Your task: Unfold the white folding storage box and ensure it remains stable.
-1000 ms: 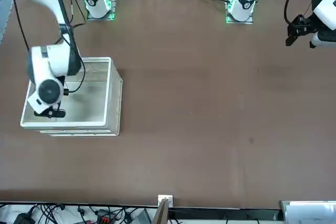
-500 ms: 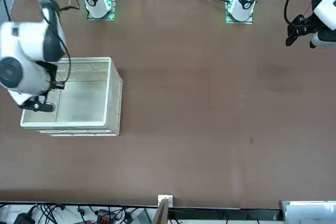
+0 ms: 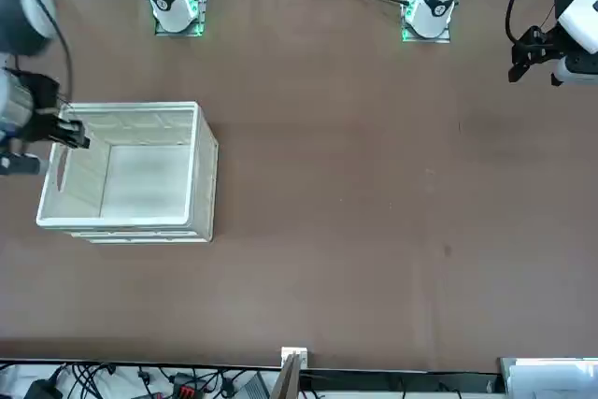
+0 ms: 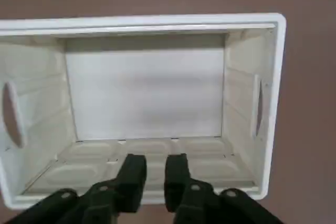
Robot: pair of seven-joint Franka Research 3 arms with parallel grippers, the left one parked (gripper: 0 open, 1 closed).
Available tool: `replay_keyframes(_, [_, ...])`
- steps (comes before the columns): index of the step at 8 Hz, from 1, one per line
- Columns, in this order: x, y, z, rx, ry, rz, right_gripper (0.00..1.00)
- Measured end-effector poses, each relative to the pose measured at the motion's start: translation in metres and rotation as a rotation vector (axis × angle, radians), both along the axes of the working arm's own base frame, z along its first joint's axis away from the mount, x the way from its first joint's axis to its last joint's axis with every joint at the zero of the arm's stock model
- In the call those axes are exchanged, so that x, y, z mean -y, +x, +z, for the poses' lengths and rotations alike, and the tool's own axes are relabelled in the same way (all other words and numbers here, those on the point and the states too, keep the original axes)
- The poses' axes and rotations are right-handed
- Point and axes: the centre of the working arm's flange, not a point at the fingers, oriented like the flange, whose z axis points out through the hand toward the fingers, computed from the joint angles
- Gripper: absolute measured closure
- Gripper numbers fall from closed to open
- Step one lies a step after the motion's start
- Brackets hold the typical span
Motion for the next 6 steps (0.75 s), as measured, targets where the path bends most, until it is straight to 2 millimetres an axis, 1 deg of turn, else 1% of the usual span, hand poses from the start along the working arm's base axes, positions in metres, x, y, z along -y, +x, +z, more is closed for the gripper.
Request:
replay_keyframes(1, [0.004, -0.006, 0.021, 0.01, 0.012, 0.003, 0.45])
replay_keyframes(2, [0.0, -0.011, 0.04, 0.015, 0.015, 0.008, 0.27])
replay_keyframes(3, [-0.004, -0.017, 0.058, 0.025, 0.017, 0.016, 0.06])
replay_keyframes(4, [-0.007, -0.026, 0.077, 0.043, 0.018, 0.02, 0.0])
replay_keyframes(6, [-0.004, -0.052, 0.106, 0.075, 0.021, 0.016, 0.0])
